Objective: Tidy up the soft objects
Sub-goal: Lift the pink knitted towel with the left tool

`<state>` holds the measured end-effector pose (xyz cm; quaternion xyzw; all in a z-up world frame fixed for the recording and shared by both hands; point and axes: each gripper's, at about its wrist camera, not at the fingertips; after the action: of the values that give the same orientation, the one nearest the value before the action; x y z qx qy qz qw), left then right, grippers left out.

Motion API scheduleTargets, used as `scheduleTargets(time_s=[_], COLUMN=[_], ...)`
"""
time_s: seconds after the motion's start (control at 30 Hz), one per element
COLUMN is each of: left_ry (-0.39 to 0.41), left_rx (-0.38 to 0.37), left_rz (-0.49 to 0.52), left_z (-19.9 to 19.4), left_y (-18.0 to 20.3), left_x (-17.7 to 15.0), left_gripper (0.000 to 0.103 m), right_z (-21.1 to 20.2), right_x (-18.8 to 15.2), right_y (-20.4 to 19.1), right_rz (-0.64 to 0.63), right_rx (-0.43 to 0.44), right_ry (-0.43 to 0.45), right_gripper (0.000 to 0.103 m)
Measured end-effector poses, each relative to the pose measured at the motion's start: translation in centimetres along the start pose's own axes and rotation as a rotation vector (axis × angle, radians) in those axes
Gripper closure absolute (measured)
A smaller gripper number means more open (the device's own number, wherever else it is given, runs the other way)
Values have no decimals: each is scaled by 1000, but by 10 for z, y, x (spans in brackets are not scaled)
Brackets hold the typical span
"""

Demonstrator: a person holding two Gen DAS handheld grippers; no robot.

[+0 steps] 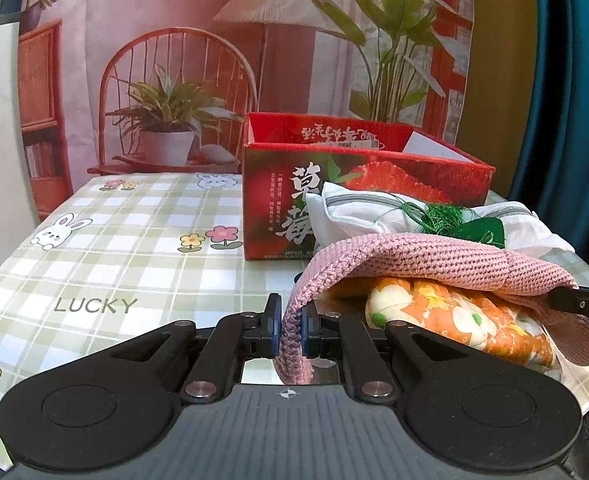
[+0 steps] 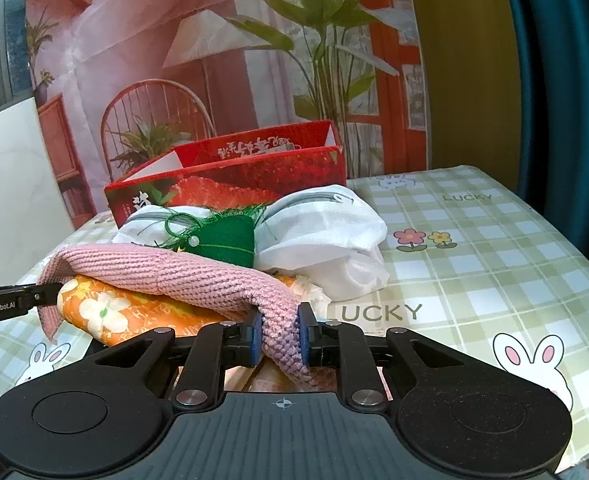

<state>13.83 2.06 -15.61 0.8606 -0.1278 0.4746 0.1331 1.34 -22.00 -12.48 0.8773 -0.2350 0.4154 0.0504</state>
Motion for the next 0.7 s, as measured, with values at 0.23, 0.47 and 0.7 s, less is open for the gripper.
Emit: scheduleTargets(time_s=[0.23, 0.47, 0.7], left_ry=[-3, 38, 136], left_rx=[-11, -26, -33], left_rz=[-11, -17, -11], left_z=[0, -7, -29], left_y=[-1, -1, -3], left_x=[-1, 3, 28], left_gripper=[93, 97, 97], right_z=[4, 4, -19], right_x=[-2, -2, 20], right_y=[2, 3, 7], right_rz=[11, 15, 37], right_rx=[0, 25, 73], right_ry=[-25, -32, 72], right_gripper=[80, 89, 92])
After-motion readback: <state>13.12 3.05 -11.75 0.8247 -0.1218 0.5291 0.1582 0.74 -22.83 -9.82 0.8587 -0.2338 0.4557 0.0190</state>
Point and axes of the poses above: each gripper's, at about its wrist camera, not at the fingertips, and z roughly the way its jaws point, y to its right, x to its top, and after that the axes turned 8 degrees about -x, right-handed
